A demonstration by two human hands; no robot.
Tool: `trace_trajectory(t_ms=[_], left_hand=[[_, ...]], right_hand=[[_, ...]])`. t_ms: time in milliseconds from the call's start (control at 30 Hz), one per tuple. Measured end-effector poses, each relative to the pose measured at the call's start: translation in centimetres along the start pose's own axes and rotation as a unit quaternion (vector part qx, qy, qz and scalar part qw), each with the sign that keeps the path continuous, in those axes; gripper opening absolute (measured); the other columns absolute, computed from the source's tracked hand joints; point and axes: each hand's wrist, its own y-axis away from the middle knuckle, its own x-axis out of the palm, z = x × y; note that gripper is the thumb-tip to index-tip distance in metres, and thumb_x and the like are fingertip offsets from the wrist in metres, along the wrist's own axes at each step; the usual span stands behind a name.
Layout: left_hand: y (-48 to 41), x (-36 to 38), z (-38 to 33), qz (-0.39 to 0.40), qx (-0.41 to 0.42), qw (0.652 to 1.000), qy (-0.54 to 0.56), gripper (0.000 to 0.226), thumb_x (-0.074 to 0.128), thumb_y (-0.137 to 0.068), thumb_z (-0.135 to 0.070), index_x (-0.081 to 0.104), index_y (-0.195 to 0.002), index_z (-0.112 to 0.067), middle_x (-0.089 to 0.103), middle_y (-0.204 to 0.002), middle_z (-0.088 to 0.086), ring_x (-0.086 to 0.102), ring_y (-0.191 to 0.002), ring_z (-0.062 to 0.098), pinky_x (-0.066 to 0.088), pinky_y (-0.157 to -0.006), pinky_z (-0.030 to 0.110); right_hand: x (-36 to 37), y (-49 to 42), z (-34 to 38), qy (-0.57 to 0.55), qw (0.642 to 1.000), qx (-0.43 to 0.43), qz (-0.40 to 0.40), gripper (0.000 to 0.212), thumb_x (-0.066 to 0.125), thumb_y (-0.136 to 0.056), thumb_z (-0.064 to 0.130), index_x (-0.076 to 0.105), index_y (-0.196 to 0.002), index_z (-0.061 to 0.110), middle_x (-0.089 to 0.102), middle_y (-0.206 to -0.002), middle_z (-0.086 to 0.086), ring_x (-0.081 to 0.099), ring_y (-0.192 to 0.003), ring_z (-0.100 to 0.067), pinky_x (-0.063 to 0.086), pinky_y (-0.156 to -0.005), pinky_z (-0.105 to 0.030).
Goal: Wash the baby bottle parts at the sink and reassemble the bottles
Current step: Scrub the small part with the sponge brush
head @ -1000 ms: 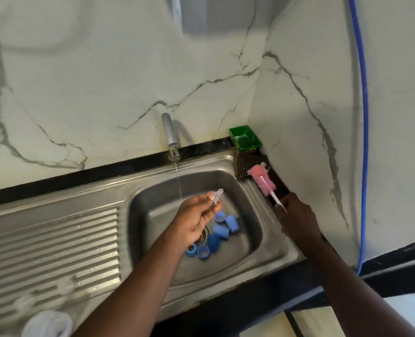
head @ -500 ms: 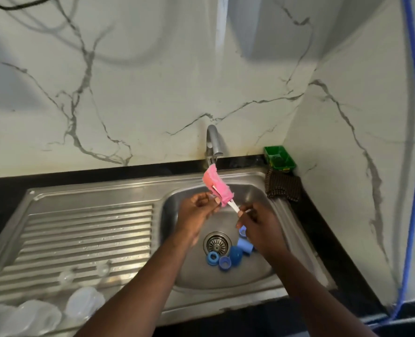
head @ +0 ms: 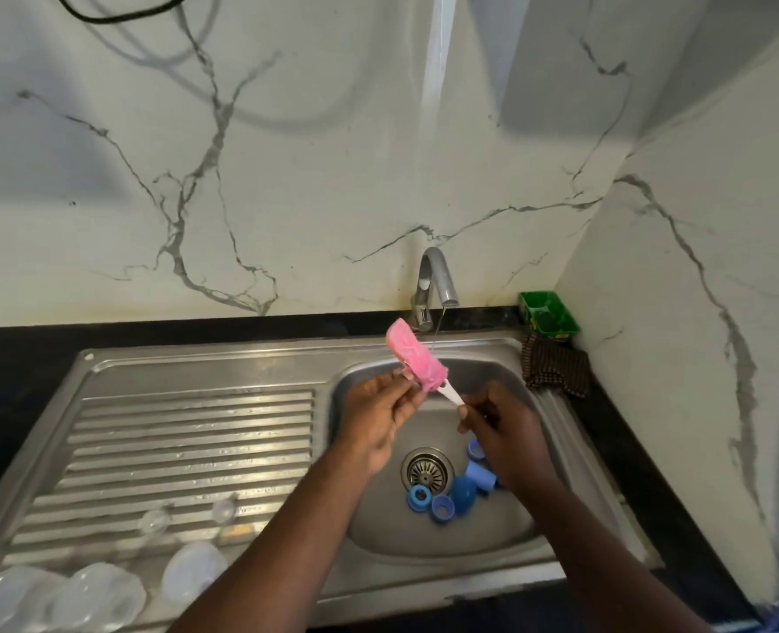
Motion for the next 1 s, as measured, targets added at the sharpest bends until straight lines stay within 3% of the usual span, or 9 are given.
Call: trace_trajectory(t_ms=[100, 167, 267, 367, 500, 667, 767, 833, 1000], left_hand=[[0.2, -0.8, -0.6, 0.014, -0.018, 1.0, -0.013, 0.008, 0.065, -0.092, -0.002, 0.071, -0.097, -0.001, 0.076, -0.095, 0.016, 0.074, -0.09, 0.021, 0.058, -0.091, 0.036], [0.4, -0.9, -0.3, 0.02, -0.026, 0.999, -0.042, 0.01, 0.068, -0.09, -0.003, 0.072, -0.099, 0.0, 0.075, -0.099, 0.019, 0.073, -0.09, 0.021, 0.058, -0.093, 0.037], [0.2, -1.0, -0.7, 0.005, -0.025, 1.0, 0.008, 0.015, 0.066, -0.091, -0.001, 0.07, -0.105, 0.003, 0.075, -0.098, 0.018, 0.073, -0.089, 0.02, 0.061, -0.081, 0.03], [-0.1, -2.1, -1.9, -0.009, -0.014, 0.999, 0.043, 0.02, 0.065, -0.091, -0.001, 0.066, -0.111, 0.004, 0.075, -0.099, 0.02, 0.073, -0.091, 0.022, 0.062, -0.078, 0.029], [0.4, -2.0, -1.7, 0.044, -0.04, 0.998, -0.032, 0.025, 0.067, -0.091, -0.005, 0.066, -0.113, 0.006, 0.073, -0.103, 0.019, 0.07, -0.091, 0.022, 0.06, -0.084, 0.031], [-0.3, -2.8, -2.3, 0.021, -0.018, 0.999, 0.045, 0.022, 0.067, -0.091, -0.005, 0.065, -0.111, 0.004, 0.074, -0.096, 0.017, 0.073, -0.088, 0.021, 0.061, -0.075, 0.027], [-0.6, -2.9, -2.5, 0.041, -0.005, 0.999, 0.023, 0.02, 0.067, -0.091, -0.005, 0.066, -0.11, 0.003, 0.074, -0.104, 0.019, 0.073, -0.096, 0.024, 0.06, -0.079, 0.027], [-0.7, -2.4, -1.8, 0.051, 0.003, 0.999, -0.009, 0.023, 0.067, -0.091, -0.003, 0.065, -0.113, 0.003, 0.072, -0.113, 0.022, 0.071, -0.105, 0.028, 0.059, -0.085, 0.029], [-0.7, -1.1, -0.8, -0.001, 0.015, 1.0, -0.019, 0.028, 0.064, -0.091, 0.002, 0.063, -0.117, -0.008, 0.075, -0.109, 0.015, 0.073, -0.101, 0.027, 0.059, -0.089, 0.037]], right_hand=[[0.0, 0.4, -0.3, 0.001, 1.0, 0.005, 0.003, 0.02, 0.07, -0.09, 0.009, 0.059, -0.08, 0.023, 0.071, -0.071, 0.008, 0.067, -0.066, -0.014, 0.053, -0.062, -0.035], [0.9, 0.0, 0.4, 0.009, 1.0, -0.004, 0.004, 0.021, 0.07, -0.089, 0.009, 0.058, -0.08, 0.024, 0.07, -0.07, 0.008, 0.066, -0.065, -0.01, 0.05, -0.06, -0.025], [1.6, -0.1, 1.1, 0.016, 1.0, -0.017, 0.002, 0.021, 0.07, -0.09, 0.012, 0.058, -0.081, 0.027, 0.07, -0.071, 0.008, 0.065, -0.065, -0.006, 0.044, -0.059, -0.013], [1.0, 0.5, 0.5, 0.009, 1.0, -0.024, 0.006, 0.017, 0.07, -0.09, 0.01, 0.06, -0.081, 0.02, 0.07, -0.072, 0.009, 0.064, -0.065, -0.006, 0.046, -0.06, -0.013], [1.8, 0.3, 1.1, 0.012, 1.0, -0.018, 0.002, 0.019, 0.069, -0.091, 0.01, 0.059, -0.081, 0.024, 0.07, -0.072, 0.007, 0.063, -0.062, -0.006, 0.045, -0.057, -0.014], [2.1, 0.6, 1.0, 0.015, 1.0, -0.009, -0.001, 0.022, 0.067, -0.092, 0.011, 0.057, -0.08, 0.027, 0.07, -0.071, 0.007, 0.061, -0.058, -0.006, 0.044, -0.055, -0.013], [1.4, 1.1, 0.8, 0.02, 1.0, -0.002, 0.004, 0.021, 0.065, -0.094, 0.012, 0.056, -0.079, 0.024, 0.07, -0.07, 0.008, 0.06, -0.057, -0.01, 0.049, -0.056, -0.023], [1.3, 0.7, 1.2, 0.02, 1.0, 0.012, -0.004, 0.021, 0.064, -0.095, 0.013, 0.056, -0.079, 0.024, 0.07, -0.069, 0.009, 0.058, -0.053, -0.012, 0.047, -0.052, -0.022], [0.4, 0.8, 0.5, 0.006, 0.998, 0.056, 0.011, 0.018, 0.062, -0.097, 0.016, 0.056, -0.081, 0.021, 0.071, -0.069, 0.005, 0.057, -0.05, -0.01, 0.047, -0.049, -0.025]])
